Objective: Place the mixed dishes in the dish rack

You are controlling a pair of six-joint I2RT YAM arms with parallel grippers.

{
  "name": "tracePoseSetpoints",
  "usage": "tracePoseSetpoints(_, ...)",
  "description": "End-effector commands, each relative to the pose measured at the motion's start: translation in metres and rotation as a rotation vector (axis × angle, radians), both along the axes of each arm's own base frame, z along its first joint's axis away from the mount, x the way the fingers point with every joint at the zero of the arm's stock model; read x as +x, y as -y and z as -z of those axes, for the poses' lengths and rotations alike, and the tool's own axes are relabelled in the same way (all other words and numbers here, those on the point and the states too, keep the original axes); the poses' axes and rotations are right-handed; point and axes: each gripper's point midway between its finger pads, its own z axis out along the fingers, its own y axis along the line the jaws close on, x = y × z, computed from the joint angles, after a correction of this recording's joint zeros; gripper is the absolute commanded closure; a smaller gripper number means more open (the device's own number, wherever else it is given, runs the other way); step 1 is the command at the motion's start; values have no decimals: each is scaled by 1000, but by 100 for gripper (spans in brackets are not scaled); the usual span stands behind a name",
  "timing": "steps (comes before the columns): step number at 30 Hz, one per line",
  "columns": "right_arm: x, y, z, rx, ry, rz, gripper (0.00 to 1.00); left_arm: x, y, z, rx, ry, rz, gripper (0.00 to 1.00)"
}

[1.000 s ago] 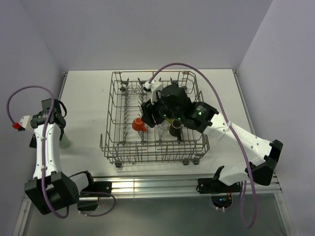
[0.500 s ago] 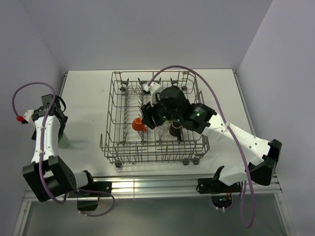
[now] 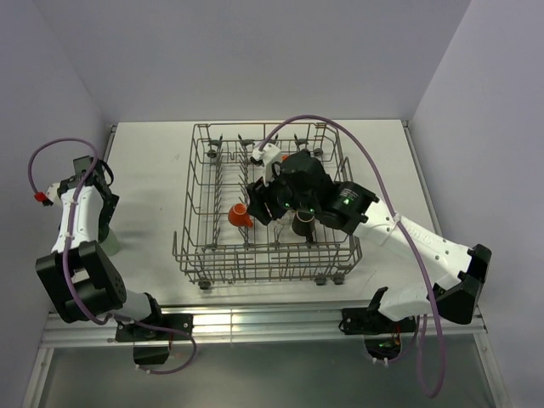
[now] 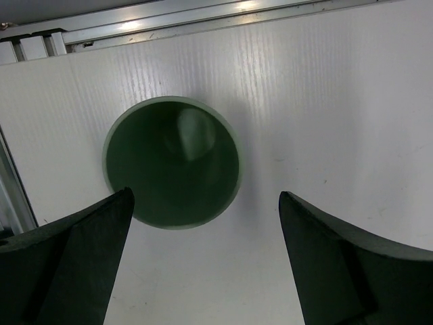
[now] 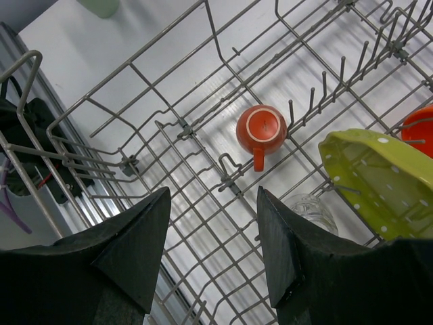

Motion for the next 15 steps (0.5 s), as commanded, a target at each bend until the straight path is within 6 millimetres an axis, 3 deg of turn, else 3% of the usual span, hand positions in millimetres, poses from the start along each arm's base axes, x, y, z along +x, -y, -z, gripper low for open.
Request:
tracePoseSetpoints(1,-3,3,-21,51,60,-5,39,17,-5,-6,1,37,10,5)
tracePoseSetpoints(11,-3,7,-22,53,65,5,39,16,-6,14,-14,-2,4,5)
tracePoseSetpoints(15,-4,8,-22,56,66,7,39,17,0,31,-60,-33,13,14)
